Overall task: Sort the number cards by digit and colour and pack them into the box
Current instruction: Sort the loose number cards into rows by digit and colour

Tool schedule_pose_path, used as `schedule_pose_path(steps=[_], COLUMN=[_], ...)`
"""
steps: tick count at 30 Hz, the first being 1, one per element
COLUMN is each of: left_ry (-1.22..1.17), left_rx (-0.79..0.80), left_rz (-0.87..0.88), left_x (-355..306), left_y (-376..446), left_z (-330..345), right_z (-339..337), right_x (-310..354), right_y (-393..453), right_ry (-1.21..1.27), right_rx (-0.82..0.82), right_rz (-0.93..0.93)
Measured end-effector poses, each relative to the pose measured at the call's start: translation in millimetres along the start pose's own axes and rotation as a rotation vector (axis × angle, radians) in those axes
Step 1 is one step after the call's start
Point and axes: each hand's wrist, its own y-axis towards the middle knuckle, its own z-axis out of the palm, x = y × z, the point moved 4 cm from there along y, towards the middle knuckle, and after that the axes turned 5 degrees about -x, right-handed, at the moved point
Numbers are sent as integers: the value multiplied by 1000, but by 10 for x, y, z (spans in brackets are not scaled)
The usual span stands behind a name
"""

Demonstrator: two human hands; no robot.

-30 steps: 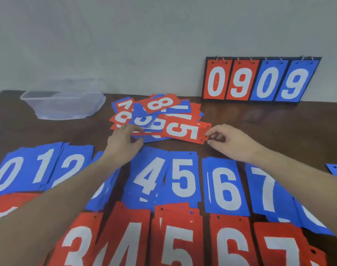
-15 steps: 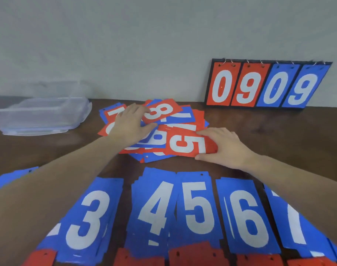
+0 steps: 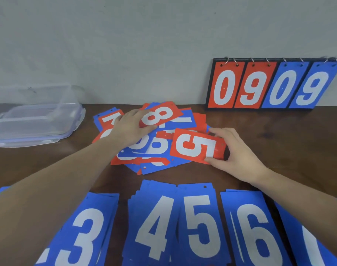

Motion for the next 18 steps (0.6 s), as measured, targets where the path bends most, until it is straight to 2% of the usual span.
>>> schedule_pose_path(steps=[7, 14, 18], left_ry=[-95, -112, -87], left_rx=[-161, -133, -162], left_rz=[69, 7, 62], left_x=[12, 38, 55], left_y=[-87, -85, -73], left_z=[29, -5, 16], right_z=[-36, -87, -97], right_x=[-50, -95, -75], right_y=[38, 63, 60], right_ry=[91, 207, 211], right_rx=[-34, -62, -67], right_rz=[92, 215, 250])
